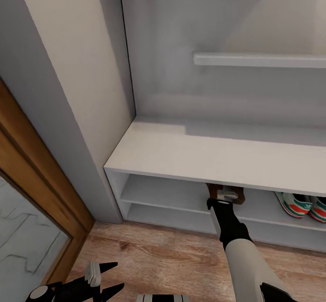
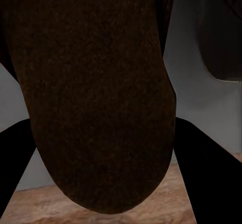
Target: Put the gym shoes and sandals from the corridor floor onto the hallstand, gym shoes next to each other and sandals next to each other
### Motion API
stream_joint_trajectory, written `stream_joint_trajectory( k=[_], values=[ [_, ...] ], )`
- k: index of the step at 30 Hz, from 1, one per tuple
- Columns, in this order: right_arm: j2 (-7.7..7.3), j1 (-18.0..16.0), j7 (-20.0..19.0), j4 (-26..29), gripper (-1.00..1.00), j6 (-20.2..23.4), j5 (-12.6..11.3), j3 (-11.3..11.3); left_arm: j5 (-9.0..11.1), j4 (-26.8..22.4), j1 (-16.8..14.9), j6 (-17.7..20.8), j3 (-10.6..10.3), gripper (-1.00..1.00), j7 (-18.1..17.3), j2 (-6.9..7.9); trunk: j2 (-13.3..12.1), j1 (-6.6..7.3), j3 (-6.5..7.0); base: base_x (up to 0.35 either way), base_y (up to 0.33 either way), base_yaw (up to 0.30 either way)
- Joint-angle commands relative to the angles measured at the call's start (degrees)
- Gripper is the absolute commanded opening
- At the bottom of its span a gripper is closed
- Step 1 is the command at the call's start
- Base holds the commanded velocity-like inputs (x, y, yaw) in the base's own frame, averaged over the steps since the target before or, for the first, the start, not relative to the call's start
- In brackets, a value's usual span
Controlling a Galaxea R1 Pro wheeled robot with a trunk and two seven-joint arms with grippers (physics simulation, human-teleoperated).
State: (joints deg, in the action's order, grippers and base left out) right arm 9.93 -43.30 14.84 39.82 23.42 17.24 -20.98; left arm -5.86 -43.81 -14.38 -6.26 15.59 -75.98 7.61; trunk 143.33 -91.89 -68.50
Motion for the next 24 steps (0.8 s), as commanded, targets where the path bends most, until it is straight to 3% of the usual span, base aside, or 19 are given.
stream_joint_trajectory(
  k=[1, 24],
  values=[
    [0.06, -0.05, -0.08, 0.08, -1.0, 0.31, 0.43, -0.18, -0.45, -0.04, -0.04, -0.59, 0.23, 1.0, -0.16, -0.05, 0.02, 0.01, -0.05, 0.0, -0.013, 0.0],
    [0.06, -0.03, -0.08, 0.04, -1.0, 0.31, 0.43, -0.12, -0.44, -0.04, -0.04, -0.59, 0.25, 1.0, -0.14, -0.05, 0.02, 0.01, -0.05, 0.068, -0.001, 0.0]
  ],
)
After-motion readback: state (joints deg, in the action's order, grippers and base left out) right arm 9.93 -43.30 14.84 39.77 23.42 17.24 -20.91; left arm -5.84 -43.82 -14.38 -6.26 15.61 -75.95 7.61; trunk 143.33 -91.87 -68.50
